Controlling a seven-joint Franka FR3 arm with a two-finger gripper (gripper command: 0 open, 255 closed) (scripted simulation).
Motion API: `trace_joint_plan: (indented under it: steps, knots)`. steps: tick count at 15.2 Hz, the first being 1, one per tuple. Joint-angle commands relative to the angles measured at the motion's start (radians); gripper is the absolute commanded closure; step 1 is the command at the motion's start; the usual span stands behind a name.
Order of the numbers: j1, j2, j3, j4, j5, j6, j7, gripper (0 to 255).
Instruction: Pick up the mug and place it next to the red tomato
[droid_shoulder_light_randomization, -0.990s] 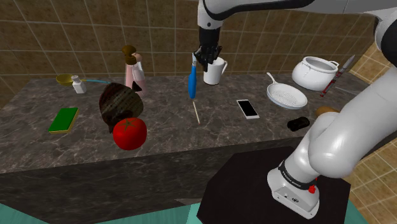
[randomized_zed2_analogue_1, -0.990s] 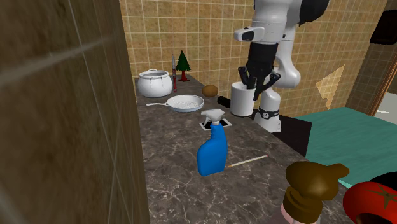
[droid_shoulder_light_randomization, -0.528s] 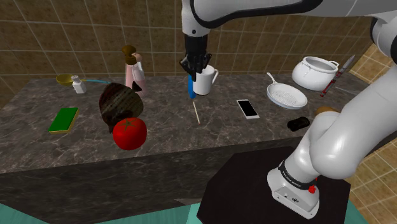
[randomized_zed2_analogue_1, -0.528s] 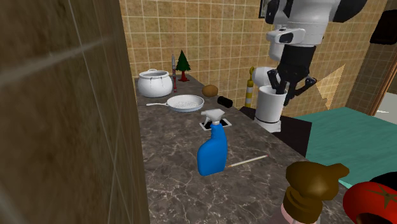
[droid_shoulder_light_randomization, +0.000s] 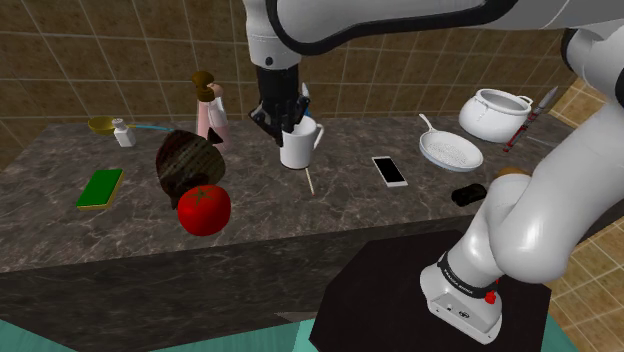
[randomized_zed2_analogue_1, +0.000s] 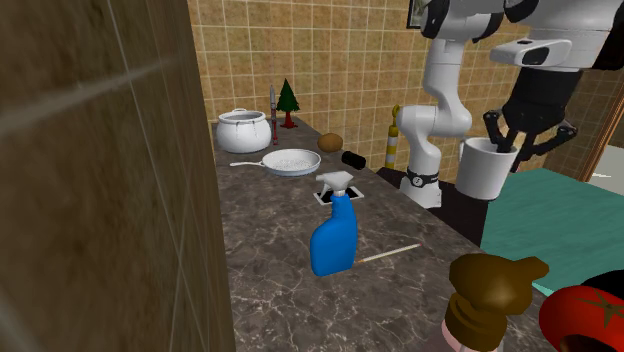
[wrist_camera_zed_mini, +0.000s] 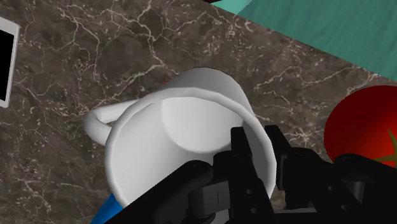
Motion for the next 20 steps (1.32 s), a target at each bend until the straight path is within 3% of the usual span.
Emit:
trace_joint_plan:
  steps: [1,5,20]
  knots:
    - [0.021,0.023,0.024,0.025,0.001,-0.004,0.047,255]
    - [0.067,0.083,0.072,0.097,-0.004,-0.019,0.142,255]
    - [0.068,0.103,0.072,-0.082,-0.01,0.179,0.15,255]
